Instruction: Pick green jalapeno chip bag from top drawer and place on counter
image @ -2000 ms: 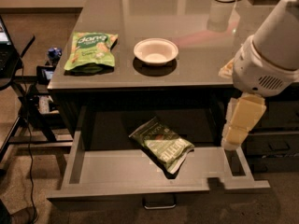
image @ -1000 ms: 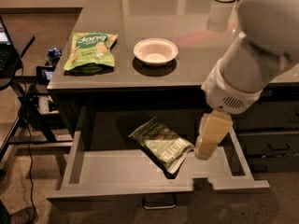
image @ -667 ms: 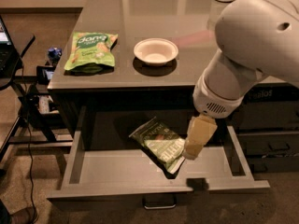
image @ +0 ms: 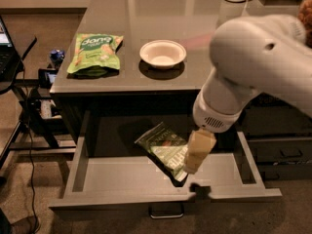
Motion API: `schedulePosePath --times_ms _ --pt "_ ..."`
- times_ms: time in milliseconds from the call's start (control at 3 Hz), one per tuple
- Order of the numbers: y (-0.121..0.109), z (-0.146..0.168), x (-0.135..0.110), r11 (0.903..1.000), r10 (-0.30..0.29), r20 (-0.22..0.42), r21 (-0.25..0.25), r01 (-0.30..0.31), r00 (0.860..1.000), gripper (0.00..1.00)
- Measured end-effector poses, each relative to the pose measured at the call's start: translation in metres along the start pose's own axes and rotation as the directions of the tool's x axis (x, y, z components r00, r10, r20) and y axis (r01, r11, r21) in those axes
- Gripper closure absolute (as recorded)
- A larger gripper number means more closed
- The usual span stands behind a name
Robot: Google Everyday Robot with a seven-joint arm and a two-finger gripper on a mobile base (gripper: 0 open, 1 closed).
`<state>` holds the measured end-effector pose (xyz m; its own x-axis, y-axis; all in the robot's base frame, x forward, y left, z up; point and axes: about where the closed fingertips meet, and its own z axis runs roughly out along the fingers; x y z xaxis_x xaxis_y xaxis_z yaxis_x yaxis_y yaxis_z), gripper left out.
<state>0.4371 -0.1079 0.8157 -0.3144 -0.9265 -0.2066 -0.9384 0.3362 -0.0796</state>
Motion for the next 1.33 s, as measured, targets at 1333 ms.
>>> schedulePosePath --times_ms 1333 --pt "-0.024 0.151 -0.07 0.9849 0.171 0.05 -0.038 -0.169 0.984 0.0"
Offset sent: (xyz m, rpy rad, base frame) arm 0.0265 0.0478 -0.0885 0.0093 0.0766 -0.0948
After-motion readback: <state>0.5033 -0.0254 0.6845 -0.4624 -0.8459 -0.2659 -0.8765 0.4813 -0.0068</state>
